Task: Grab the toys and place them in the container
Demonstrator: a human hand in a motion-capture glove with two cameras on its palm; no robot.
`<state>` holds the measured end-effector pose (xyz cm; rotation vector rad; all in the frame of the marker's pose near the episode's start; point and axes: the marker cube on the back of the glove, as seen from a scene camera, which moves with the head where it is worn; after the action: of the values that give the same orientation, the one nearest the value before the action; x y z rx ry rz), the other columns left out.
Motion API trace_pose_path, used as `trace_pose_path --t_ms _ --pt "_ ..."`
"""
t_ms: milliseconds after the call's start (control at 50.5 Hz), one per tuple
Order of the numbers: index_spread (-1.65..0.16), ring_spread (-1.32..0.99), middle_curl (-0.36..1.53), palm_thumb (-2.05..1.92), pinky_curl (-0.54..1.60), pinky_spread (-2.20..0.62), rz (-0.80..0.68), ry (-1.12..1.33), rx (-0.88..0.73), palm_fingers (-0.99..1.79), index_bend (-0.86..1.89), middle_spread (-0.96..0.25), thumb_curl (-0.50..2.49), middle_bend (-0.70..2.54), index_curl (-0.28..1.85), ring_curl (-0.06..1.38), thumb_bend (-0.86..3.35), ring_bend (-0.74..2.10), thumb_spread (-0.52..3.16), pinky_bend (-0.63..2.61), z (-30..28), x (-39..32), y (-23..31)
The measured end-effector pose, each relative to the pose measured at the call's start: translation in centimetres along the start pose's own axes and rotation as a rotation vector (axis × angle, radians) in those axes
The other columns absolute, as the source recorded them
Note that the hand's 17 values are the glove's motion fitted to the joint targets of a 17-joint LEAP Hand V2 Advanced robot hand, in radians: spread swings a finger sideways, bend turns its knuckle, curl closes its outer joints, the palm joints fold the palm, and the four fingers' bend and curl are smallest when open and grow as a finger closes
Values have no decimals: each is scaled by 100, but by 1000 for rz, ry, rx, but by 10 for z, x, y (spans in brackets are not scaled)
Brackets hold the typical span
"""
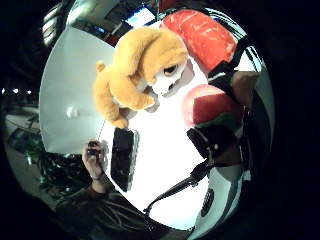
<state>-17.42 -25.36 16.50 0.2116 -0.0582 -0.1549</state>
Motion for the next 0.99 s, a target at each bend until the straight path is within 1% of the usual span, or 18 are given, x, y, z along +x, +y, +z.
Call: trace_pose_path --t_ms 99,198,317,376,436,535,594,673,693,713,773,872,990 --pt "-37 -58 82 42 79 -61 -97 -61 105 102 38 -42 30 156 11 80 12 176 134 143 -62 -23 -4" --pt "-36 -58 89 44 85 -63 -204 -112 273 98 47 -42 30 161 16 84 12 177 136 144 -144 -88 1" --pt "-35 -58 95 45 90 -65 -326 -119 462 92 54 -42 29 165 21 88 12 178 137 145 -224 -153 -44" --pt "-35 -57 98 44 93 -66 -407 -174 493 89 57 -42 28 166 23 90 11 179 138 146 -251 -199 -44" --pt "-34 -57 101 43 95 -67 -457 -264 474 86 60 -43 28 166 25 92 9 179 138 147 -268 -246 -39" --pt "-34 -57 105 41 99 -67 -459 -319 436 81 63 -43 27 164 28 95 7 180 138 148 -272 -295 -63" --pt "-34 -57 107 41 101 -67 -440 -300 399 79 65 -43 27 162 29 96 6 180 138 149 -262 -312 -81" --pt "-34 -57 109 36 104 -68 -442 -252 299 75 67 -44 26 158 31 98 2 181 135 151 -241 -322 -98" --pt "-34 -56 109 30 104 -68 -446 -236 272 71 64 -43 25 156 30 99 -2 181 131 152 -235 -322 -102" --pt "-34 -56 108 24 105 -67 -449 -222 250 64 54 -43 24 156 28 99 -5 182 127 154 -229 -321 -105" --pt "-33 -56 107 14 106 -66 -450 -215 222 41 34 -42 24 152 26 101 -8 183 119 158 -218 -312 -112" --pt "-33 -54 102 1 99 -60 -371 -200 195 39 26 -40 24 141 24 97 -7 175 112 152 -201 -271 -123" --pt "-34 -48 95 -6 87 -53 -204 -140 135 42 26 -38 23 124 25 89 -6 165 112 139 -168 -203 -139"
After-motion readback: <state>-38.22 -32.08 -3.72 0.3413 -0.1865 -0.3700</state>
